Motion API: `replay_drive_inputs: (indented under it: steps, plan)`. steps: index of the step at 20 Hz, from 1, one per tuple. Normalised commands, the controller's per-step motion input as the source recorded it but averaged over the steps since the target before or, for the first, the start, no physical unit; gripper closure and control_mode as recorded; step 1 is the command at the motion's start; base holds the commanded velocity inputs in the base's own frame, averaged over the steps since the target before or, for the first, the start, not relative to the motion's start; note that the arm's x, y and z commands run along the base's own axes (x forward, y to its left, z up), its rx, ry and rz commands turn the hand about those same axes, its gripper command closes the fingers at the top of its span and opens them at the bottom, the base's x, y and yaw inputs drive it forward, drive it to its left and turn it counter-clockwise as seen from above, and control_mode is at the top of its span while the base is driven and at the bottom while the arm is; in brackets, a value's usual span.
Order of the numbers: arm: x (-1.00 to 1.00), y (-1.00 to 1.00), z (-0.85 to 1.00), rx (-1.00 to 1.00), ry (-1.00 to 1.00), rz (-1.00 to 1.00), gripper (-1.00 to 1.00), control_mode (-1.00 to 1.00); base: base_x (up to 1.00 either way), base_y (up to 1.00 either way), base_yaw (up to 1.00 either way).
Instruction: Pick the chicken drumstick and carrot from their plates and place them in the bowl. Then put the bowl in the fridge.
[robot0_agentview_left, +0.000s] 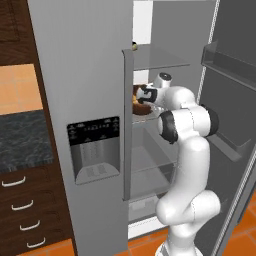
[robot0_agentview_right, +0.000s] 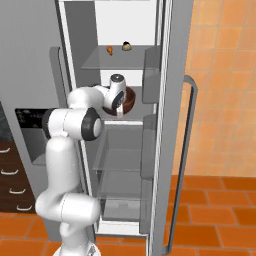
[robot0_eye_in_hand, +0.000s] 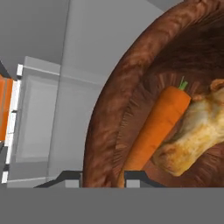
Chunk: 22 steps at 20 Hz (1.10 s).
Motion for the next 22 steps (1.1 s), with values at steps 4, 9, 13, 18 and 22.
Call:
replay_drive_inputs:
  steps: [4,9,13,18,22]
  plan:
    - [0.17,0.09,-0.16,0.00,-0.02,0.02,-1.00,-1.00,0.00,0.00,0.00]
    - [0.17,0.07,-0.10,0.03,-0.02,0.00,-1.00,-1.00,0.00,0.00,0.00]
    - [-0.19,0.00,0.10,0.05,-0.17,0.00,-1.00,-1.00,0.00,0.00,0.00]
    - [-0.65,0.00,0.01,0.02,-0.17,0.00,-1.00,-1.00,0.00,0.00,0.00]
    - [-0.92,0.04,0.18,0.00,-0.15,0.00,-1.00,-1.00,0.00,0.00,0.00]
